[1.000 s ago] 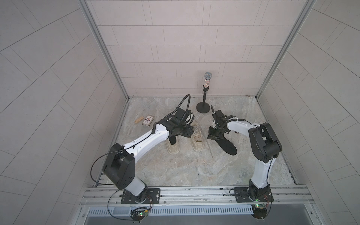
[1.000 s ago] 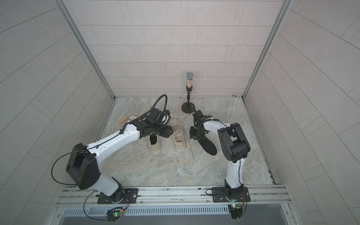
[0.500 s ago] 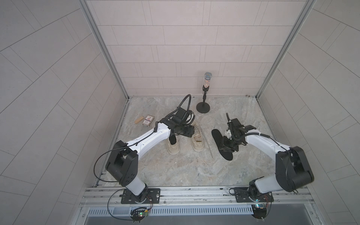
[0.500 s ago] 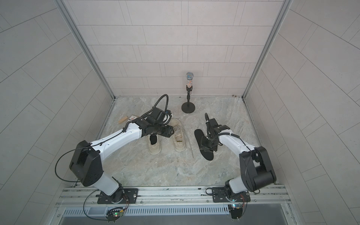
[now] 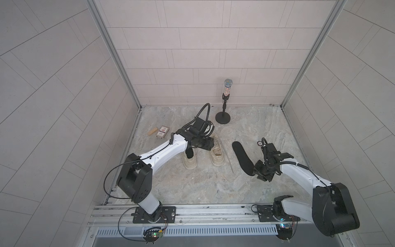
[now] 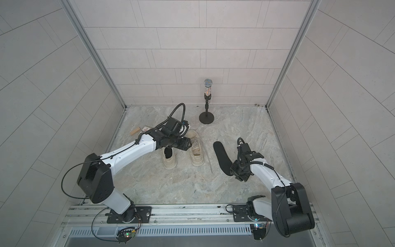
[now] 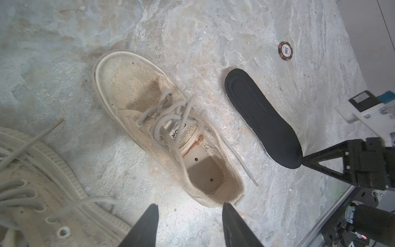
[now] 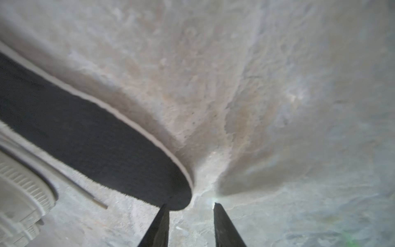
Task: Insert the insole into the shoe
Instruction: Pick up the insole from the center of the board.
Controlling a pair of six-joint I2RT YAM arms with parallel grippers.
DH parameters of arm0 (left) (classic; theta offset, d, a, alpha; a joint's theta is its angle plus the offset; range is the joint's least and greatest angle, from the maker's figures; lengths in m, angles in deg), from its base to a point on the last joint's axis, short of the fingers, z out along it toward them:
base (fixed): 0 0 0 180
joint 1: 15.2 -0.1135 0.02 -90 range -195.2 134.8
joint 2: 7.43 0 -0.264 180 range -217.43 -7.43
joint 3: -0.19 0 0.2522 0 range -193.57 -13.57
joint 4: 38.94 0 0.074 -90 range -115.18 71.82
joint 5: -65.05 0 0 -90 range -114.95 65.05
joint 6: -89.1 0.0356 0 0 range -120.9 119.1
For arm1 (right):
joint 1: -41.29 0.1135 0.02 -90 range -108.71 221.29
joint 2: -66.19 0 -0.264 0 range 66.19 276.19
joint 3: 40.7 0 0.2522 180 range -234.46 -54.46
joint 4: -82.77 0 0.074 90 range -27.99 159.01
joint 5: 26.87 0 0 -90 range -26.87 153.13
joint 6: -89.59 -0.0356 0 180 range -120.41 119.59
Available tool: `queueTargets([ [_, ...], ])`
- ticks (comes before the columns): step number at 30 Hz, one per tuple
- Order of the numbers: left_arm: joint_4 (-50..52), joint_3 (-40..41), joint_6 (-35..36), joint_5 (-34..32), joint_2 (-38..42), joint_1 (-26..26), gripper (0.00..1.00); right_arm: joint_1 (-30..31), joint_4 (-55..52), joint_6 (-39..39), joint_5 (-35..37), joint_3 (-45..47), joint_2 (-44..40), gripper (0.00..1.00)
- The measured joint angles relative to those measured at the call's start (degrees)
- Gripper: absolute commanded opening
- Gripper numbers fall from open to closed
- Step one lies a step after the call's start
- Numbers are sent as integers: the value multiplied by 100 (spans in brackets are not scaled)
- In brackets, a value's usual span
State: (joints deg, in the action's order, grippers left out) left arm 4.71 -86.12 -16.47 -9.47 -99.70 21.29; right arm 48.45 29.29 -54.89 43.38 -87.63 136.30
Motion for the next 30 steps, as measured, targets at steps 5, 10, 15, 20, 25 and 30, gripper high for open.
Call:
queueTargets([
  [5,11,-20,2,4,0,0,53,-11,251,42,160,-39,245,34],
  [10,46,-20,15,2,0,0,53,-11,457,122,221,-140,459,13],
  [15,79,-63,59,9,0,0,54,-52,496,387,162,-249,673,0],
  [20,328,-494,339,101,-66,-11,56,-52,275,907,278,-673,905,0],
  [25,890,-1572,844,525,-442,-109,59,35,-162,1759,549,-1755,885,0],
  [30,1832,-2828,1733,935,-1016,-173,60,907,-767,3051,863,-3126,988,0],
])
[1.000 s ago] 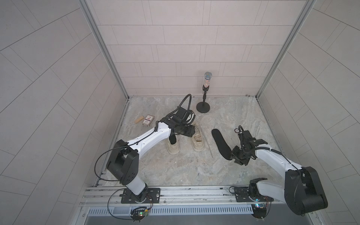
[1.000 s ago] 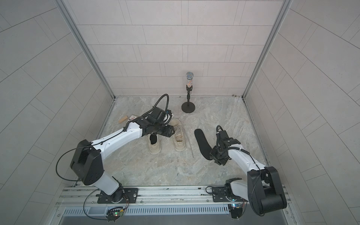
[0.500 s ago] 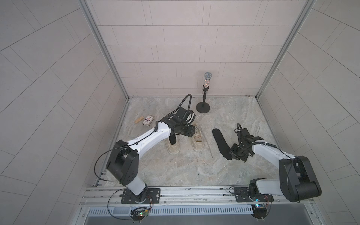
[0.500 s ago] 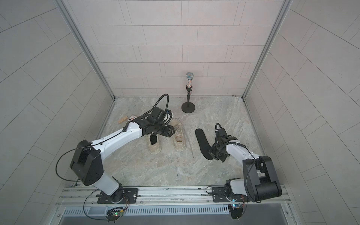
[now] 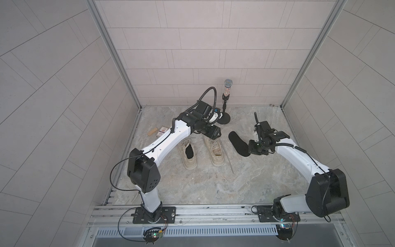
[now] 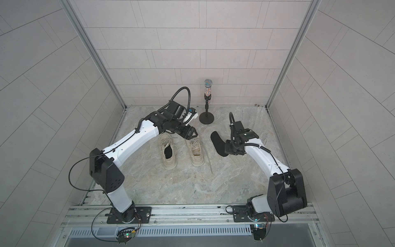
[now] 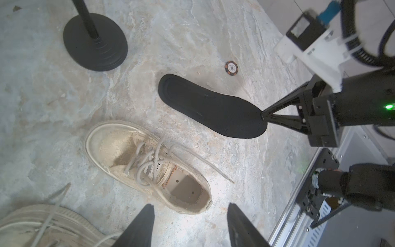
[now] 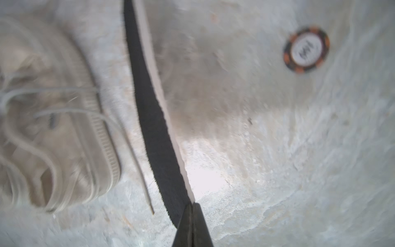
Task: Insert the insole into the shoe
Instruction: Pick up the insole from the center of the board.
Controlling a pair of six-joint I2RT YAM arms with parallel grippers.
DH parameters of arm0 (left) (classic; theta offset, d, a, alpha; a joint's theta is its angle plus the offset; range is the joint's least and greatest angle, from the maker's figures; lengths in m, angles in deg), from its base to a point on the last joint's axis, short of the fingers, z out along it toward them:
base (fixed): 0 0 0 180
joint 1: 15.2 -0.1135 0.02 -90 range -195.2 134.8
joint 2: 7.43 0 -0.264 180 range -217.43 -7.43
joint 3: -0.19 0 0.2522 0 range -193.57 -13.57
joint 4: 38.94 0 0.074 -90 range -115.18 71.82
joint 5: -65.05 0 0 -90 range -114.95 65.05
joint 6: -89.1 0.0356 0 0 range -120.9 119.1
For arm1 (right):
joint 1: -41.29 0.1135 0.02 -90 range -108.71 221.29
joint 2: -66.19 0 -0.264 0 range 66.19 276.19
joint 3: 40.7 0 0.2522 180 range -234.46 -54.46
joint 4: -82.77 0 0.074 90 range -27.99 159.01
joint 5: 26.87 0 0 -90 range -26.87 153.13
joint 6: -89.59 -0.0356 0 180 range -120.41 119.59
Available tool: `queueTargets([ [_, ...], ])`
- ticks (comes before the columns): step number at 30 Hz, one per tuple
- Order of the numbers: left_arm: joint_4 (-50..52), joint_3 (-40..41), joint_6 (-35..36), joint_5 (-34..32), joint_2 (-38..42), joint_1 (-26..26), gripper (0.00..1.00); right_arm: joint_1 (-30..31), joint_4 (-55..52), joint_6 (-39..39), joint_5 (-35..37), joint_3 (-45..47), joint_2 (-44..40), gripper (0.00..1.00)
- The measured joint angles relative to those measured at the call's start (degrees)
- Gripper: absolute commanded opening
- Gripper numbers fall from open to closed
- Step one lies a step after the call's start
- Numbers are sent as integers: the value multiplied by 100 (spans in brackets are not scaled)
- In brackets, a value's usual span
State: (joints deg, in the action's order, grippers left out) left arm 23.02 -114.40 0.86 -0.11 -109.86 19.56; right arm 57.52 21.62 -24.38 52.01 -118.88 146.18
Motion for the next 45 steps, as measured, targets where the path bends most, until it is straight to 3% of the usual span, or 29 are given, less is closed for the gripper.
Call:
queueTargets([
  [3,586,-494,643,-90,-247,-22,61,621,-365,695,376,-704,153,0],
  [7,999,-791,1394,-400,-420,-26,61,866,-892,1394,739,-1215,175,0],
  [10,933,-774,1915,-448,-422,-61,61,973,-1121,1869,927,-1443,122,0],
  [15,334,-474,2732,9,-380,-74,61,1281,-1161,2586,1176,-1462,-260,0],
  [26,-396,-470,3147,782,-396,-166,61,1419,-896,3333,1384,-1838,-774,0],
  [36,-417,-472,3300,1510,-396,-186,59,1836,-551,3814,1674,-1856,-756,0],
  [39,-341,-470,3362,1661,-396,-186,51,1965,-315,4009,1821,-1843,-756,0],
  [45,-223,-463,3348,1867,-396,-186,13,2055,87,4247,2068,-1784,-756,0],
])
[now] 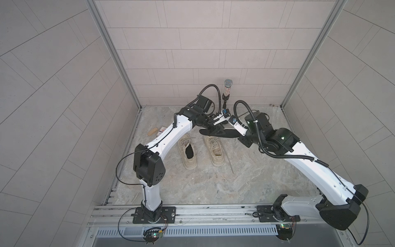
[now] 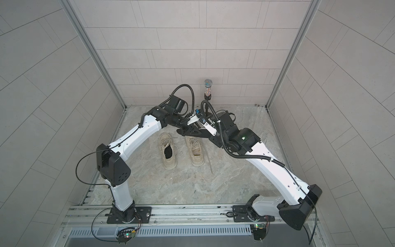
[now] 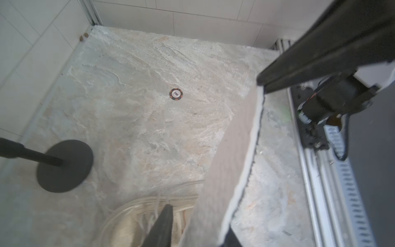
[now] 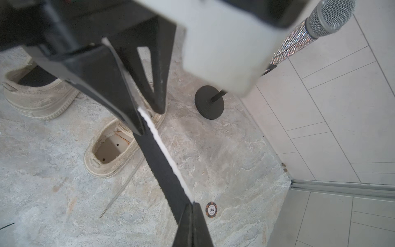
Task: Insert the insole into the shoe
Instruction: Pick up the insole from the center of the board.
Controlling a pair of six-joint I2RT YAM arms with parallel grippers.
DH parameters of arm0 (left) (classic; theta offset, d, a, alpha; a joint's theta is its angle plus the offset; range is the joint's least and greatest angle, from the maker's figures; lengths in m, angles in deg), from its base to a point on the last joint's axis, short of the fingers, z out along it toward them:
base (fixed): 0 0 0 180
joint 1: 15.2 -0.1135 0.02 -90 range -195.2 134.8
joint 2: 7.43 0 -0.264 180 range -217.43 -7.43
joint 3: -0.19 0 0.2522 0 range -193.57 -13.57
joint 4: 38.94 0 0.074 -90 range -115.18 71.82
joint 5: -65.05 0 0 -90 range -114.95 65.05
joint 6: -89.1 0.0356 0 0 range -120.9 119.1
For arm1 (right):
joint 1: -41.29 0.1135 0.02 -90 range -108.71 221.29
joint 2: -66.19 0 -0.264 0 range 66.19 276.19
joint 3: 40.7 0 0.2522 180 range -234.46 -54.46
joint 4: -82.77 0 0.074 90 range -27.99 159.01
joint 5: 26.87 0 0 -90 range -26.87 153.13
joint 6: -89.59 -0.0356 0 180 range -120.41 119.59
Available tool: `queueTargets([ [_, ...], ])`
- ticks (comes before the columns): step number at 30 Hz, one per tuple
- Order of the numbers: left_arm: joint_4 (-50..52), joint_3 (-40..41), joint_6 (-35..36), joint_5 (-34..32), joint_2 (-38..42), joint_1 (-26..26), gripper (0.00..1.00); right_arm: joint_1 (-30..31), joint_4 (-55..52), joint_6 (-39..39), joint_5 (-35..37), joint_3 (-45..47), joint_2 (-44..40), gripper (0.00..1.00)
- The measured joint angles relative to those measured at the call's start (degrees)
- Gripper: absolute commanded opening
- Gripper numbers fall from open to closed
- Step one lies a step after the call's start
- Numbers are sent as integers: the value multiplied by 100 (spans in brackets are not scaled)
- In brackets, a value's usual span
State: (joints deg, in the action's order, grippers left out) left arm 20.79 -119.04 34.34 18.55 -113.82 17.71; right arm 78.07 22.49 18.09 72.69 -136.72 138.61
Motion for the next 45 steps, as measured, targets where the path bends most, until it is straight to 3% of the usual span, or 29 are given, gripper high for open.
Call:
queueTargets([
  [3,20,20,-87,63,0,0,2,0,223,-42,162,37,-2,30],
  [6,-175,232,-284,122,20,-7,1,-22,407,-195,297,81,-22,53],
  [9,-780,811,-866,136,149,-50,2,-243,601,-511,125,264,-164,62],
  [14,-2865,2074,-2758,105,522,-227,4,-1537,1025,-1655,-1145,883,-728,70],
  [19,-5379,3047,-4981,-179,774,-297,5,-2809,2656,-3775,-3235,1860,-909,64],
  [25,-7178,3591,-6618,-461,848,-223,4,-2868,5219,-6148,-4876,2804,-24,60],
  [30,-7667,3676,-7075,-516,940,-177,4,-2739,6203,-6918,-5429,2789,463,59],
  [36,-7914,3681,-7257,-514,990,-160,4,-2575,7114,-7405,-5781,2632,713,52],
  [38,-7919,3683,-7289,-503,990,-160,4,-2527,7305,-7521,-5851,2627,833,41],
  [41,-7967,3700,-7320,-468,992,-157,7,-2479,7528,-7707,-5954,2612,1003,15],
  [43,-7982,3733,-7331,-461,1003,-162,20,-2465,7744,-7897,-6059,2594,1106,0],
  [45,-7917,3751,-7263,-407,1012,-186,37,-2468,7873,-8013,-6137,2590,1134,0],
])
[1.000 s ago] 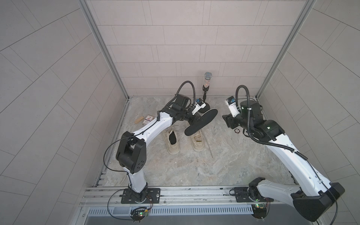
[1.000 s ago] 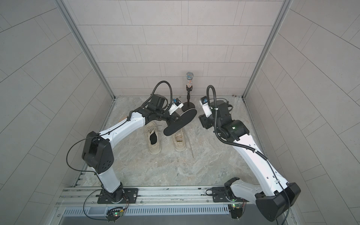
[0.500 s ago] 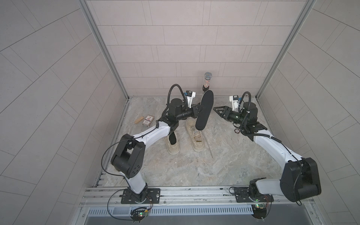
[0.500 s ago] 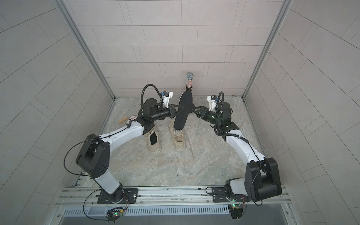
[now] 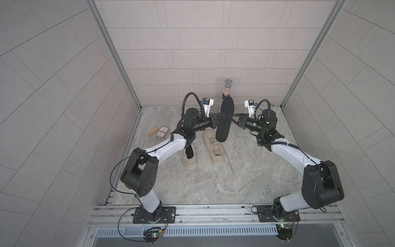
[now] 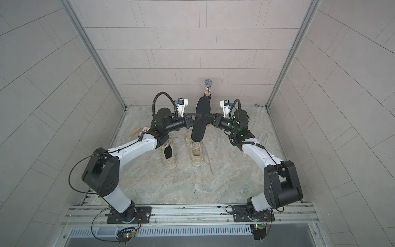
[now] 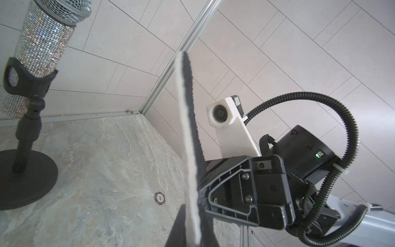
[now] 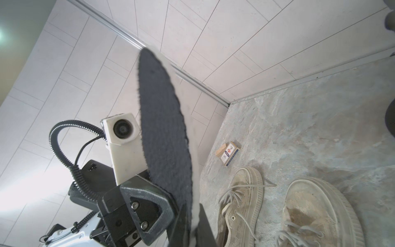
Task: Insert the insole into the shoe
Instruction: Pick up the insole from the center of the board.
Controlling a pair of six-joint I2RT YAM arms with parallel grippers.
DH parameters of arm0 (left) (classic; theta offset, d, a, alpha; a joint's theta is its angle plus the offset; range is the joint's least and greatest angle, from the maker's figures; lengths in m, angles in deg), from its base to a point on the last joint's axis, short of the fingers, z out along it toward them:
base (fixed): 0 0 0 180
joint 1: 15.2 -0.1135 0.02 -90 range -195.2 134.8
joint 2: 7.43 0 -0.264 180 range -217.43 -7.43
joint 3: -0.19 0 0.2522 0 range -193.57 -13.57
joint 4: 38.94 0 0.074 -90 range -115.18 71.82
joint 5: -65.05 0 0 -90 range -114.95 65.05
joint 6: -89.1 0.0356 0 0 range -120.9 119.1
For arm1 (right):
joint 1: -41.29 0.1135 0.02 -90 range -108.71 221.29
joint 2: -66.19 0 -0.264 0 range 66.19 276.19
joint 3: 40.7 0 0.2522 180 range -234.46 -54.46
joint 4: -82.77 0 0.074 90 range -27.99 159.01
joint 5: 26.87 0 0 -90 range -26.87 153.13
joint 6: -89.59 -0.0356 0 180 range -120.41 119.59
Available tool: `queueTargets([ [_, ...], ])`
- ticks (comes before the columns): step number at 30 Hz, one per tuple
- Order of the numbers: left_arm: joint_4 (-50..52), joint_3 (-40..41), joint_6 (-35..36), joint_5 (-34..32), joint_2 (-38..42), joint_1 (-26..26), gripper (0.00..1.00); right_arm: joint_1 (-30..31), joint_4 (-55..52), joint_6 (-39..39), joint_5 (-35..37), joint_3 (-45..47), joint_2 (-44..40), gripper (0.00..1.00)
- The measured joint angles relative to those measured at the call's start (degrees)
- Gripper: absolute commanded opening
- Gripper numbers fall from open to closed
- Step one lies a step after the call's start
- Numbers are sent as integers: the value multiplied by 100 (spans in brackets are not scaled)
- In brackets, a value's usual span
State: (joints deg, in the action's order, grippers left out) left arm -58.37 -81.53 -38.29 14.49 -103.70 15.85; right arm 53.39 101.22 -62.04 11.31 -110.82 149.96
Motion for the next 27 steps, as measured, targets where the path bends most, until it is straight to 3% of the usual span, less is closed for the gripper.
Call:
queueTargets([
  [2,319,4,269,118,76,7,51,2,4,15,-55,0,-11,0],
  [5,1379,2,1123,258,411,-17,57,2,-577,466,-140,-17,-160,0],
  [10,3097,-46,2614,509,1156,-402,58,212,-3418,2793,205,-374,-817,0],
  [12,3604,-127,3058,675,1329,-730,59,514,-4524,3812,595,-599,-1038,0],
  [16,4992,-623,4253,813,1281,-1078,59,1207,-5862,5112,1311,-726,-1178,0],
  [22,6841,-1419,5740,1005,863,-1025,60,1698,-6618,5836,1827,-597,-1172,0],
  [27,7624,-1547,6304,1220,697,-946,60,2015,-6793,6109,2135,-599,-1174,0],
])
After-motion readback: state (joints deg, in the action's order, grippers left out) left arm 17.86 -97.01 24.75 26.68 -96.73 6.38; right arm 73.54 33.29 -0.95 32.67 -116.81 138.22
